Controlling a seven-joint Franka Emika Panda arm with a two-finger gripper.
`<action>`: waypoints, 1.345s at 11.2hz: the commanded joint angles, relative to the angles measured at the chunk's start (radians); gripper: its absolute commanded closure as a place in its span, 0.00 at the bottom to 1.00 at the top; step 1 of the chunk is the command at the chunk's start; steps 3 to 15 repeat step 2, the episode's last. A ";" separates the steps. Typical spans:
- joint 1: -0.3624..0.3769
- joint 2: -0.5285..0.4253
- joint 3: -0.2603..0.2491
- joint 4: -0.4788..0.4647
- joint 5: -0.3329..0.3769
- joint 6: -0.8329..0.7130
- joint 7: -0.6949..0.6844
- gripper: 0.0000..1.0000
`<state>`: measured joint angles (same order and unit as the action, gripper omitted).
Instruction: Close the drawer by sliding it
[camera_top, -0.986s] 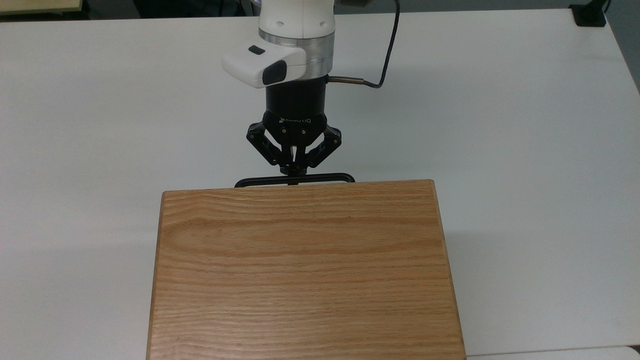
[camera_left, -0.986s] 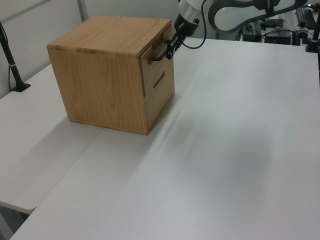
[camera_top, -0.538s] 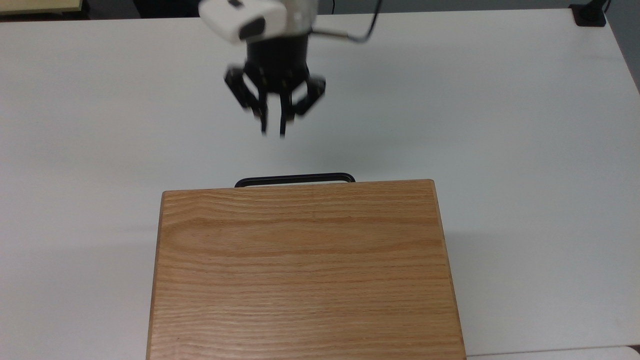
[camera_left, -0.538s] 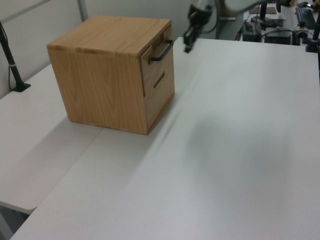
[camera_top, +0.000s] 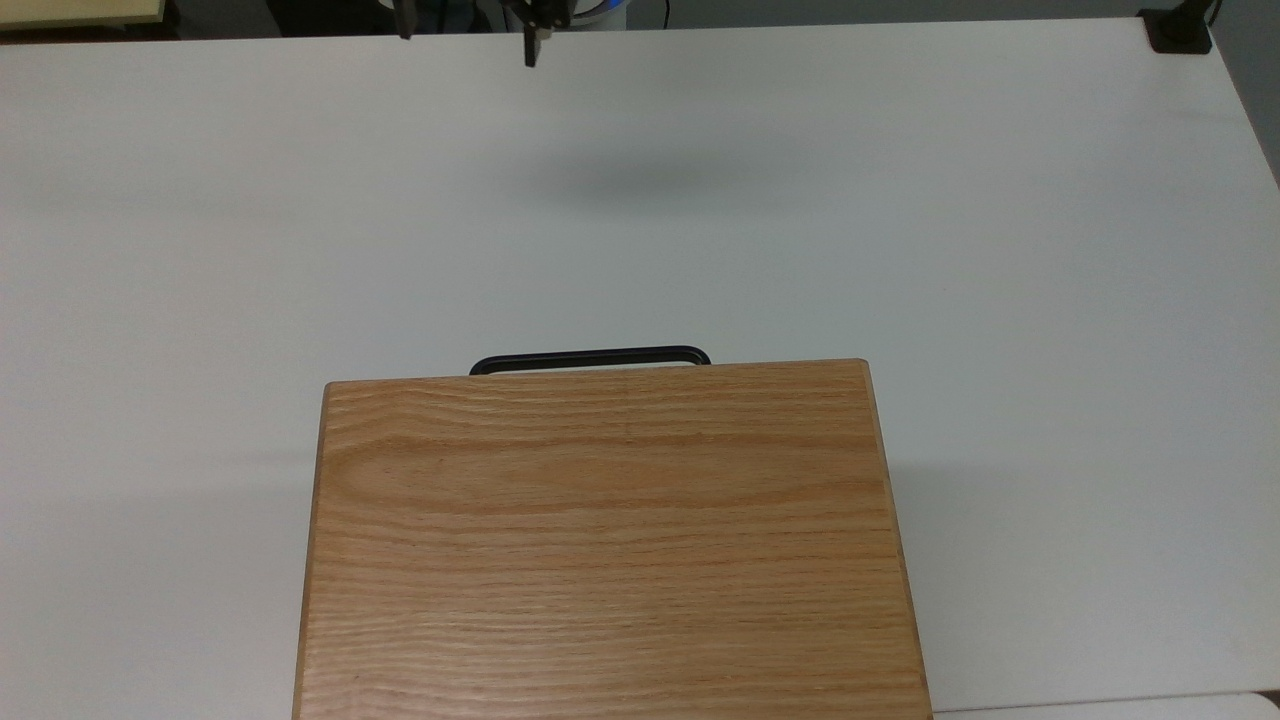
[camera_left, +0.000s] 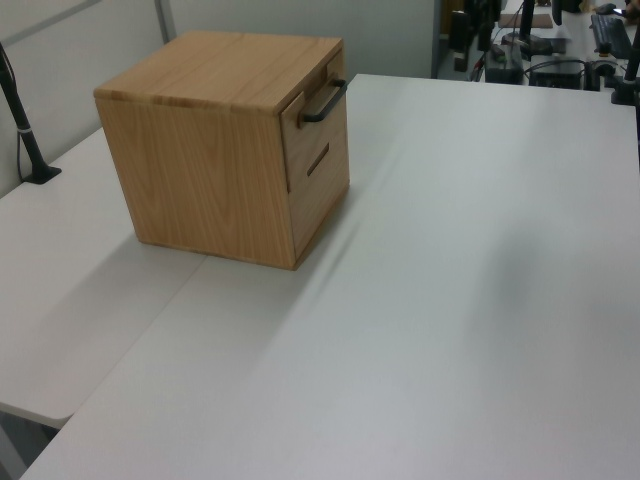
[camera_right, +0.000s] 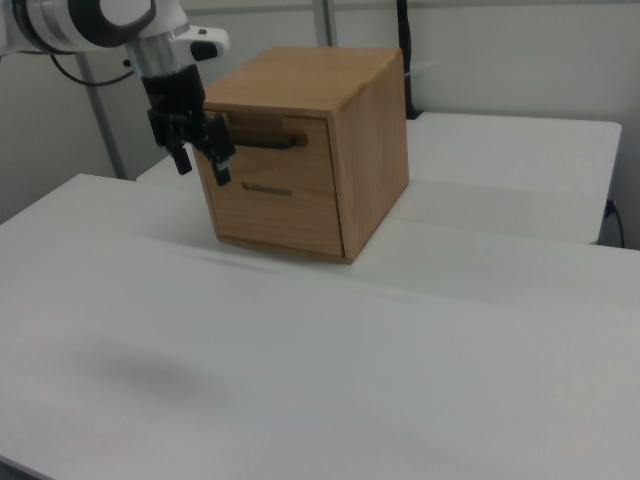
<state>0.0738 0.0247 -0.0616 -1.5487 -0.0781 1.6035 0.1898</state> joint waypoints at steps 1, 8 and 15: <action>-0.022 -0.029 0.002 -0.048 0.020 -0.019 -0.033 0.00; -0.026 -0.031 0.000 -0.048 0.020 -0.019 -0.033 0.00; -0.026 -0.031 0.000 -0.048 0.020 -0.019 -0.033 0.00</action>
